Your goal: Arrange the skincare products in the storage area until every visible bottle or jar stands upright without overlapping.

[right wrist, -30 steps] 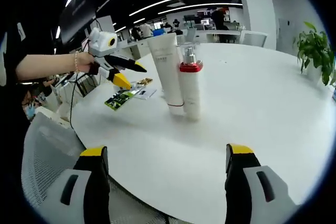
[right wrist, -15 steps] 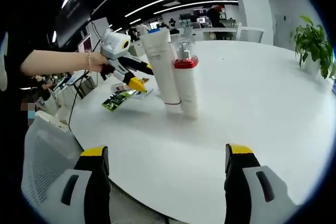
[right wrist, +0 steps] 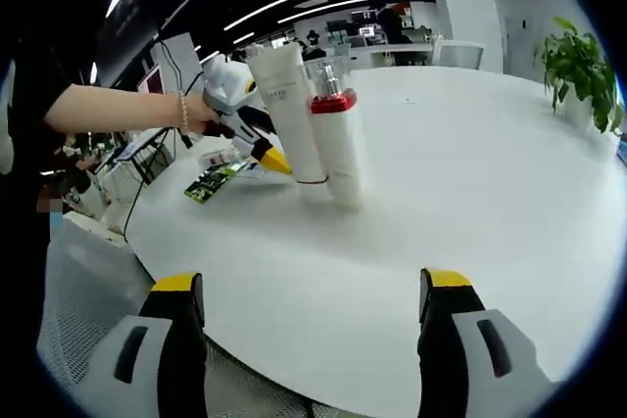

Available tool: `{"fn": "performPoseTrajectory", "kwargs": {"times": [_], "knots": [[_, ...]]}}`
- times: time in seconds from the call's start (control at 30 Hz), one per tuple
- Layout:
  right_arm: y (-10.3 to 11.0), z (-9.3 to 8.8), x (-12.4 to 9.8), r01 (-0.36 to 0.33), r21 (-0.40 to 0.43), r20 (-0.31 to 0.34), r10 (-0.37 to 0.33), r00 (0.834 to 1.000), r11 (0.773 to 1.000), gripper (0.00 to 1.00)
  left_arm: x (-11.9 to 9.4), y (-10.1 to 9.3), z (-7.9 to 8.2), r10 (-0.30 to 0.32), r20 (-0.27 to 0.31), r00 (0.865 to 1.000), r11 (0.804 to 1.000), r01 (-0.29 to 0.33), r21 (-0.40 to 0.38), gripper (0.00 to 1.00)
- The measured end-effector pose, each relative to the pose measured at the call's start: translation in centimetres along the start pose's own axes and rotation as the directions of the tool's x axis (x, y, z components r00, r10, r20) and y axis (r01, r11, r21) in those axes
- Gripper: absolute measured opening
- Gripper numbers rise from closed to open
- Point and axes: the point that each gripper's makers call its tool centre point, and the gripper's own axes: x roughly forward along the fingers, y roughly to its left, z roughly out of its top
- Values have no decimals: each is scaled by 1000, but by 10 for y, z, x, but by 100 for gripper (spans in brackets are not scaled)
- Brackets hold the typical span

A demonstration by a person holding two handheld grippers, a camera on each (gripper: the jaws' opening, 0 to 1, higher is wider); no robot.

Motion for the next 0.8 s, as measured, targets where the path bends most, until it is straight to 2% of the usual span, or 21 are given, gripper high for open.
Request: {"fn": "performPoseTrajectory", "kwargs": {"times": [0.2, 0.3, 0.37, 0.8], "knots": [[-2, 0, 3, 3, 3, 1, -3, 1000, 1000, 90, 8, 1, 0, -3, 6, 1000, 1000, 3, 6, 32], [-3, -2, 5, 4, 10, 2, -4, 1000, 1000, 90, 9, 6, -6, 19, -16, 1000, 1000, -19, 19, 27], [-3, -3, 5, 4, 12, -1, -4, 1000, 1000, 90, 7, 8, -1, 26, 9, 1000, 1000, -26, 14, 24], [-2, -2, 7, 1, 12, 7, -2, 1000, 1000, 89, 1, 12, -5, 41, 9, 999, 999, -41, 6, 24]]}}
